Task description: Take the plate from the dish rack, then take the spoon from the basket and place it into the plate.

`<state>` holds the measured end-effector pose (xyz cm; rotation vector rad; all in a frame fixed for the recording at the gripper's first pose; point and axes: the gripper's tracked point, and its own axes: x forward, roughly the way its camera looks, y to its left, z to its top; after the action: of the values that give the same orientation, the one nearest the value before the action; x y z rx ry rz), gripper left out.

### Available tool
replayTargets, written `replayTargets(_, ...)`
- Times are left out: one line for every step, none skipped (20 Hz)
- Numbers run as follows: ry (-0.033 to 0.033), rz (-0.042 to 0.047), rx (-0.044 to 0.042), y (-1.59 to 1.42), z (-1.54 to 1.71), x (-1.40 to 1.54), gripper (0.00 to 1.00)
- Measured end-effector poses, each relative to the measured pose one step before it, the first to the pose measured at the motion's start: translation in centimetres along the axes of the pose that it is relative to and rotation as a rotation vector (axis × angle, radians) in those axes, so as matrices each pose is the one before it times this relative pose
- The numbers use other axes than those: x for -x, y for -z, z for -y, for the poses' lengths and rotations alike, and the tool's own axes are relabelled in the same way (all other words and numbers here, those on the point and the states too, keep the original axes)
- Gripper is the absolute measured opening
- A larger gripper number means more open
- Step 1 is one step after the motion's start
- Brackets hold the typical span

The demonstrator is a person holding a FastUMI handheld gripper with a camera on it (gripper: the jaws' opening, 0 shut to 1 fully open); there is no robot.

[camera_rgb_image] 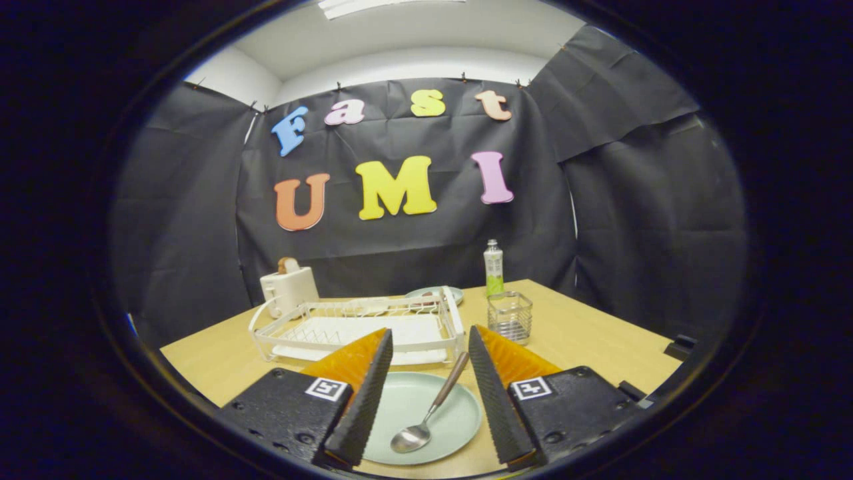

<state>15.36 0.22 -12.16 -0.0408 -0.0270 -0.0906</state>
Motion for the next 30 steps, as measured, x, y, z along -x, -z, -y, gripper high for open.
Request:
replayTargets(0.01822, 0.00944, 0.0163, -0.728, 0.559, 0.554, 0.83)
replayTargets(0.01852, 0.01348, 0.01459, -0.462, 0.618, 0.236, 0.93)
replayTargets(0.01185, 0.01223, 0.00722, -0.769, 0.328, 0.708, 1.0)
replayTargets(0.00684, -0.0007, 0.00873, -0.543, 0.169, 0.549, 1.0)
replayTargets(0.002, -0.00806, 0.00355, -0.309, 0.114, 0.474, 1.0)
replayTargets(-0.00196, -0.01611, 0.00003, -0.24, 0.129, 0.516, 1.0)
replayTargets(-0.01372, -0.01408, -0.00617, -0.298, -0.125, 0.641, 1.0)
replayTargets(-0.01606, -0.00961, -0.00525, -0.512, -0.148, 0.685, 1.0)
replayTargets(-0.00157, -0.00701, -0.0094, -0.596, 0.264, 0.495, 1.0)
replayTargets(0.00645, -0.00955, -0.00087, -0.639, 0.224, 0.451, 1.0)
replayTargets(0.00051, -0.00827, 0.01086, -0.558, -0.059, 0.537, 1.0)
replayTargets(0.00127, 0.00105, 0.00297, -0.783, 0.008, 0.582, 1.0)
replayTargets(-0.00495, 0.00762, 0.00113, -0.789, -0.064, 0.609, 1.0)
replayTargets(-0.00364, 0.01126, -0.00511, -0.671, 0.032, 0.653, 1.0)
replayTargets(-0.00616, 0.01321, -0.00735, -0.432, -0.026, 0.563, 1.0)
replayTargets(-0.00363, 0.00312, -0.00298, -0.213, 0.064, 0.56, 1.0)
replayTargets(-0.00317, -0.00216, -0.00608, 0.024, 0.126, 0.291, 1.0)
replayTargets(0.00302, -0.0129, -0.00626, 0.08, 0.214, 0.449, 1.0)
replayTargets(0.00003, -0.01054, -0.01371, 0.097, 0.223, 0.383, 1.0)
replayTargets(-0.00923, -0.00227, -0.01375, -0.192, -0.068, 0.405, 1.0)
replayTargets(-0.01257, 0.00294, -0.00895, -0.284, -0.185, 0.369, 1.0)
replayTargets(-0.00805, 0.00221, -0.00476, -0.093, -0.043, 0.199, 1.0)
replayTargets(-0.00272, -0.00144, 0.0042, 0.18, 0.084, 0.047, 1.0)
replayTargets(-0.00205, 0.00142, 0.00585, 0.053, 0.016, 0.043, 1.0)
replayTargets(-0.00316, 0.00335, 0.00546, -0.017, -0.158, 0.079, 1.0)
replayTargets(-0.00036, 0.00211, 0.005, 0.041, -0.084, 0.049, 1.0)
replayTargets(-0.00076, 0.00336, 0.00746, 0.116, -0.114, 0.103, 1.0)
replayTargets(-0.00482, 0.01169, 0.0051, -0.097, -0.126, 0.059, 1.0)
replayTargets(-0.00394, 0.00915, 0.00642, -0.004, -0.118, -0.065, 1.0)
replayTargets(0.00426, 0.00371, 0.00565, 0.088, 0.058, -0.053, 1.0)
